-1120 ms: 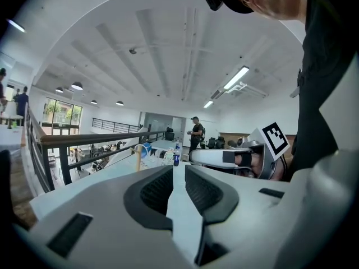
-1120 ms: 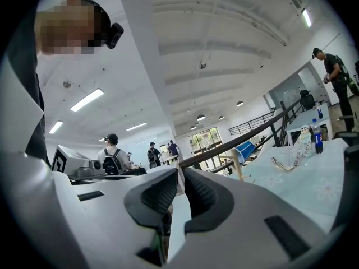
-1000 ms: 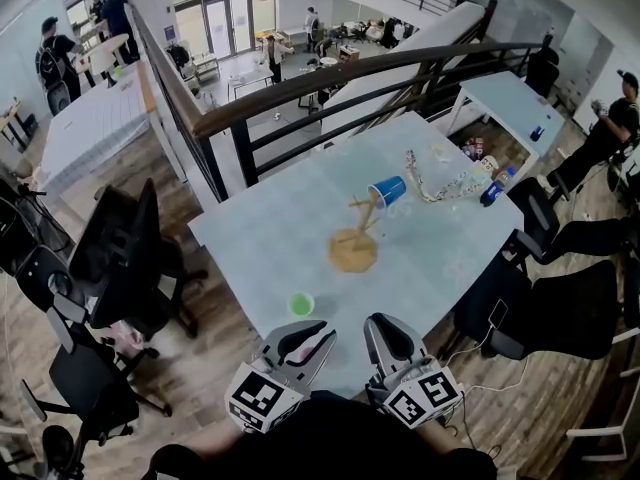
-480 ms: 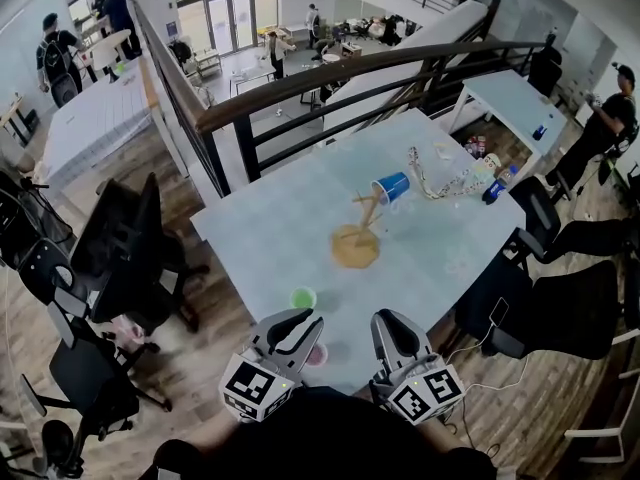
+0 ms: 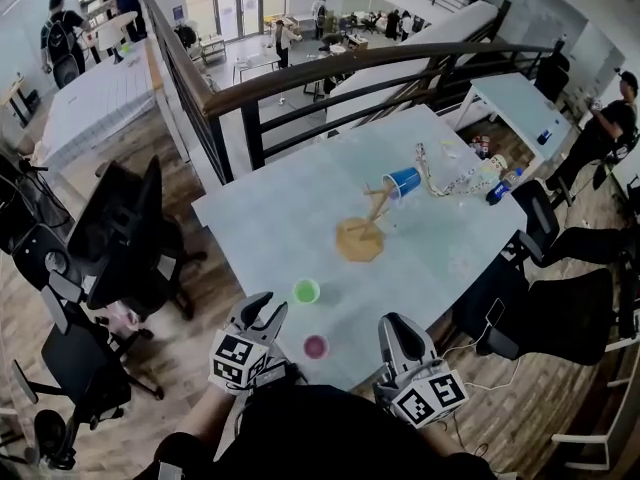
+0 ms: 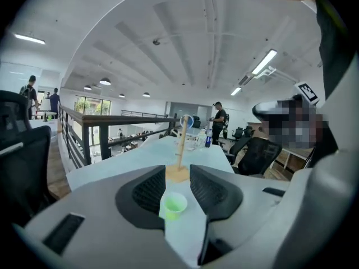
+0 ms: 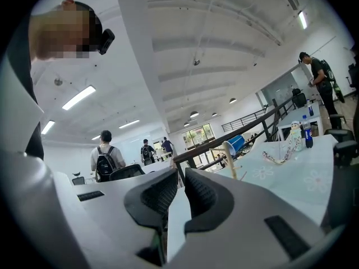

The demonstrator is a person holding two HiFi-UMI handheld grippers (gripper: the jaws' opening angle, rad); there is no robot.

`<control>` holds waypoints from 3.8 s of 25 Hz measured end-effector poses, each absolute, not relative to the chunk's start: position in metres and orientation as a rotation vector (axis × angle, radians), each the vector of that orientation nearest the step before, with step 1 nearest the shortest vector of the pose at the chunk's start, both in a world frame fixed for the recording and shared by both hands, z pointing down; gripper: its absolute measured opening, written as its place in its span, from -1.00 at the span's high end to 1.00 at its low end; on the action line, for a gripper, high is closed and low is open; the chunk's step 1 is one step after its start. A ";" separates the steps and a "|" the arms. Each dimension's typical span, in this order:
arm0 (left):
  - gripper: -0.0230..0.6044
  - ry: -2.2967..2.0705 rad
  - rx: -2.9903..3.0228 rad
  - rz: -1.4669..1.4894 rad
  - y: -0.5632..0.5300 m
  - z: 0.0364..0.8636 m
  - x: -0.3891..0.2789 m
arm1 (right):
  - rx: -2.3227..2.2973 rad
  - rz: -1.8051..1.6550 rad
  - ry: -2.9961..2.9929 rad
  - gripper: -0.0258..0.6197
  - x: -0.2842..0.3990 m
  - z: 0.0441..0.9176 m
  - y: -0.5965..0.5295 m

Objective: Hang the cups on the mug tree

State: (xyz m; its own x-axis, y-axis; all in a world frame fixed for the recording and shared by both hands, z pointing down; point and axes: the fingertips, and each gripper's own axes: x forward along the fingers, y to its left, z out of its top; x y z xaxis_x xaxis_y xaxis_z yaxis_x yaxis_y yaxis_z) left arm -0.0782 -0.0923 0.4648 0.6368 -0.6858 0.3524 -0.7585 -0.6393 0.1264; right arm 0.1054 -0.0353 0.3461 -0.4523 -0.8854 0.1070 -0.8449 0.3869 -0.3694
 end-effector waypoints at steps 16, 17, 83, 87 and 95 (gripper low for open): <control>0.19 -1.017 2.534 0.738 -0.100 0.615 -0.096 | -1.734 -0.626 2.462 0.73 0.112 0.358 -0.028; 0.18 -1.003 2.551 0.739 -0.100 0.618 -0.092 | -1.748 -0.640 2.448 0.73 0.115 0.359 -0.027; 0.15 -1.021 2.723 1.077 -0.161 0.616 -0.051 | -1.792 -0.870 2.378 0.73 0.109 0.390 -0.021; 0.15 -1.075 2.720 1.108 -0.166 0.593 -0.060 | -1.747 -0.876 2.392 0.73 0.108 0.391 -0.022; 0.15 -1.182 2.754 1.228 -0.184 0.548 -0.066 | -1.679 -0.904 2.370 0.73 0.118 0.394 -0.027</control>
